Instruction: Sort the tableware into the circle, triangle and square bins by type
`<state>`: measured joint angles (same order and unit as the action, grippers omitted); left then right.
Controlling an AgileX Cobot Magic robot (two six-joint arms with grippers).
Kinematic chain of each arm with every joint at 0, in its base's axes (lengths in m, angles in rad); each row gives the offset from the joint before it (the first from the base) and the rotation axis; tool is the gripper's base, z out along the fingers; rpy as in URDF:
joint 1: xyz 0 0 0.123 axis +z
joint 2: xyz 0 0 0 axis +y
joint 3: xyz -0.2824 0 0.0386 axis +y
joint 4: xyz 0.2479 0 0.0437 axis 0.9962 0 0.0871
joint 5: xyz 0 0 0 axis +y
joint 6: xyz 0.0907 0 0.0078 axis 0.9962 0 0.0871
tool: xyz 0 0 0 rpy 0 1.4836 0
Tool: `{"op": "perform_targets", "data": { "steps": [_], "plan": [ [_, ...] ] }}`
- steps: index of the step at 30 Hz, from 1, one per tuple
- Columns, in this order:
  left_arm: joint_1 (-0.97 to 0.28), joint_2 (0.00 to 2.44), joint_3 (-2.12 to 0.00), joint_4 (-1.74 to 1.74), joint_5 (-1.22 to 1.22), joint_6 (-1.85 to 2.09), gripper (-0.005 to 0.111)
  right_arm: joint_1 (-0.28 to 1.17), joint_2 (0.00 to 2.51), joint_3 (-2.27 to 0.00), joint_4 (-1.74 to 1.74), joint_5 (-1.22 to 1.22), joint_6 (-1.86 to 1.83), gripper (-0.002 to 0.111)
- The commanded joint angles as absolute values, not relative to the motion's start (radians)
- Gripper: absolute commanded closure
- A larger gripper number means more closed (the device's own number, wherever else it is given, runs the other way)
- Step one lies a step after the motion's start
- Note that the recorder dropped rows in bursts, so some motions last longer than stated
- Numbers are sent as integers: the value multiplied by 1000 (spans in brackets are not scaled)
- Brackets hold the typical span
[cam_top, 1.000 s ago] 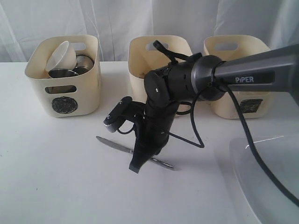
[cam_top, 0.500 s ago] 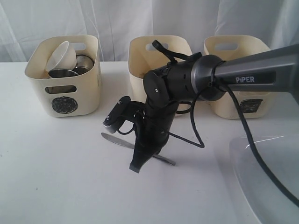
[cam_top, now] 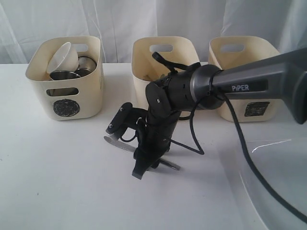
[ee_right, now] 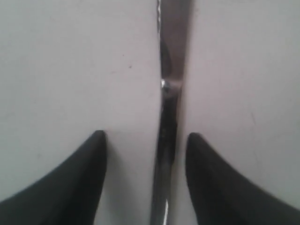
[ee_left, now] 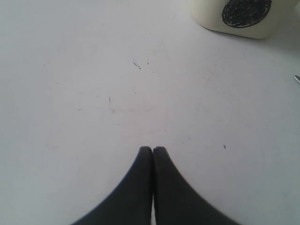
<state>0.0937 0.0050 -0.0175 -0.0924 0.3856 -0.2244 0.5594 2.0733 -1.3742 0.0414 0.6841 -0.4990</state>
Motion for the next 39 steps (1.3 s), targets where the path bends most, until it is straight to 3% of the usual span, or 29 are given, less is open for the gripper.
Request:
{"op": "perform_targets", "data": {
  "steps": [1,16,24,32,39],
  "plan": [
    [97,0,-8,-100,436,-229,107,562,2101,-1372,30,712,-492,58],
    [97,0,-8,-100,436,-229,107,500,2107,-1388,26,958,-494,59],
    [97,0,-8,-100,436,-229,107,487,2107,-1388,29,970,-525,72],
    [97,0,-8,-100,436,-229,107,487,2107,-1388,58,972,-546,73],
    [97,0,-8,-100,436,-229,107,487,2129,-1383,59,972,-549,103]
  ]
}}
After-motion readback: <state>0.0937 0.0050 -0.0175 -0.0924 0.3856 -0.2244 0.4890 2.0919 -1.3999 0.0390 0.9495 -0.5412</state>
